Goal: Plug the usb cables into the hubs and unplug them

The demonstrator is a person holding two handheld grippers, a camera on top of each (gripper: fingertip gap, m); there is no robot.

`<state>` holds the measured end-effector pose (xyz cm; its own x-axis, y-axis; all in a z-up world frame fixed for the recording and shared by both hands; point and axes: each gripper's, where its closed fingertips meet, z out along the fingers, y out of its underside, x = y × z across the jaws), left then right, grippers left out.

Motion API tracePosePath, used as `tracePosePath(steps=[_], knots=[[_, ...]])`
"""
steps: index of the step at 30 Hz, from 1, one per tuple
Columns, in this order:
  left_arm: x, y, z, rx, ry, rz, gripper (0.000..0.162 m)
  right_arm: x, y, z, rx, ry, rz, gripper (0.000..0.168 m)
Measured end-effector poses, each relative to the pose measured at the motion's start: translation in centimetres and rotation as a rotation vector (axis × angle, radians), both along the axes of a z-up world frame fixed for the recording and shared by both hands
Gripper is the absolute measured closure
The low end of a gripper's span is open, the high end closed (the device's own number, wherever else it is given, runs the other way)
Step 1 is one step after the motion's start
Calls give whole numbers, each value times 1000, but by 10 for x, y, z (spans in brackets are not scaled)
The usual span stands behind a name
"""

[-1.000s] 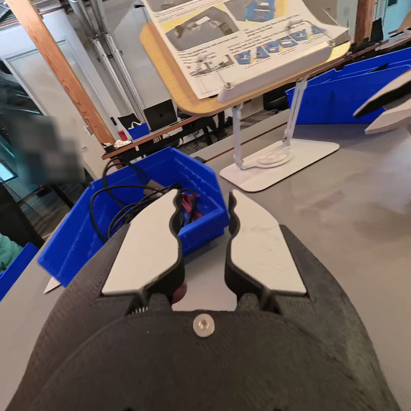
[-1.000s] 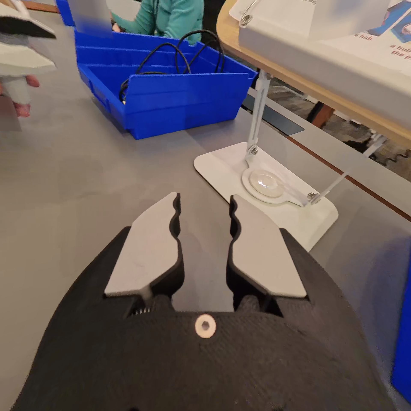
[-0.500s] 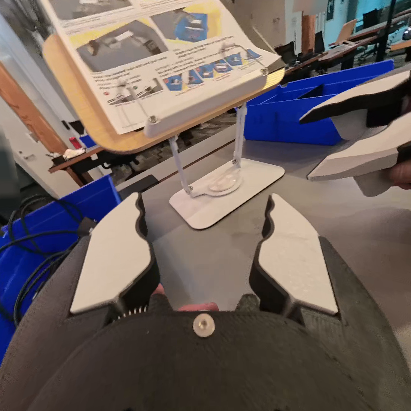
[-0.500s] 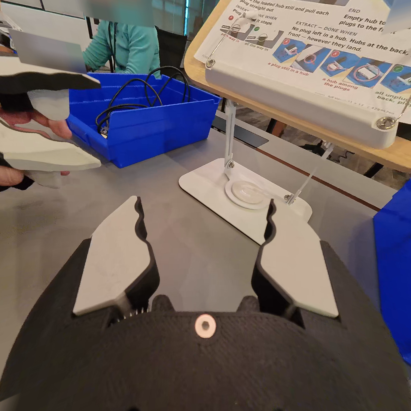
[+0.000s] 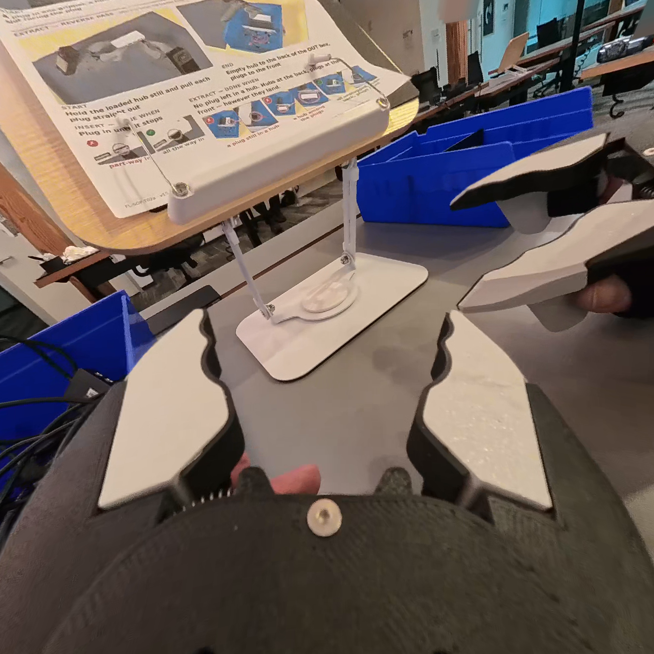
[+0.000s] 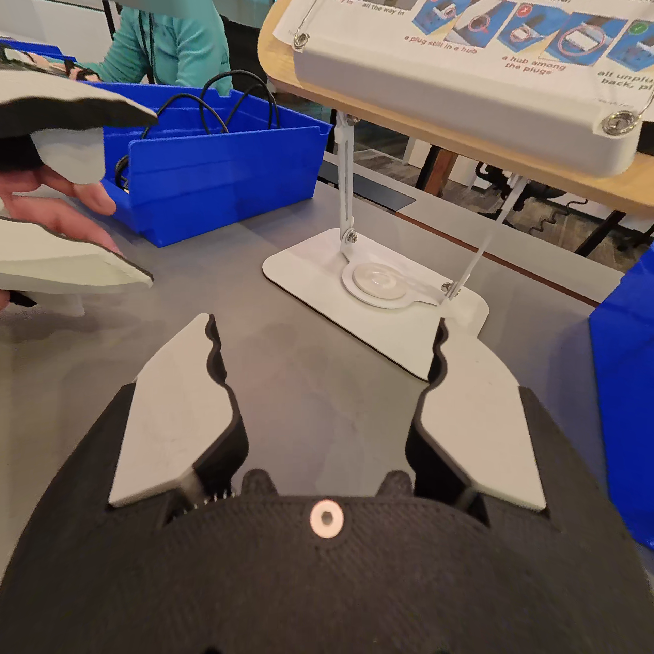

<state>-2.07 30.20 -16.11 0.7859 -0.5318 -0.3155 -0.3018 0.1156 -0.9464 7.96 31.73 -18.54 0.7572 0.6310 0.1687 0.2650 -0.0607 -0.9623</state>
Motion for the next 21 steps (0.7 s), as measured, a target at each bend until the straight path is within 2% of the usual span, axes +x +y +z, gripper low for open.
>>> tracePosePath(steps=[1, 2, 4, 5, 7, 10, 15, 18, 21], knots=[[1, -1, -2, -3, 2, -9, 51, -1, -1, 0, 2, -6, 6, 55], [1, -2, -3, -2, 10, -17, 65, -2, -3, 1, 13, -12, 17, 65], [2, -4, -3, 21, 31, -22, 81, -3, -9, 8, 51, -4, 43, 82], [-1, -6, 2, 60, 36, -12, 95, -3, -11, 11, 67, -6, 48, 89], [-4, -10, 11, 119, 40, 2, 121, -6, -21, 17, 101, -13, 93, 129], [-4, -14, 13, 127, 29, -12, 150, -11, -30, 18, 127, -45, 140, 168], [-6, -13, 11, 117, 33, -3, 151, -16, -28, 9, 110, -94, 139, 163], [-5, -13, 10, 108, 27, -5, 140, -14, -25, 9, 94, -63, 131, 144], [-6, -12, 10, 102, 22, -1, 126, -11, -22, 8, 75, -37, 121, 133]])
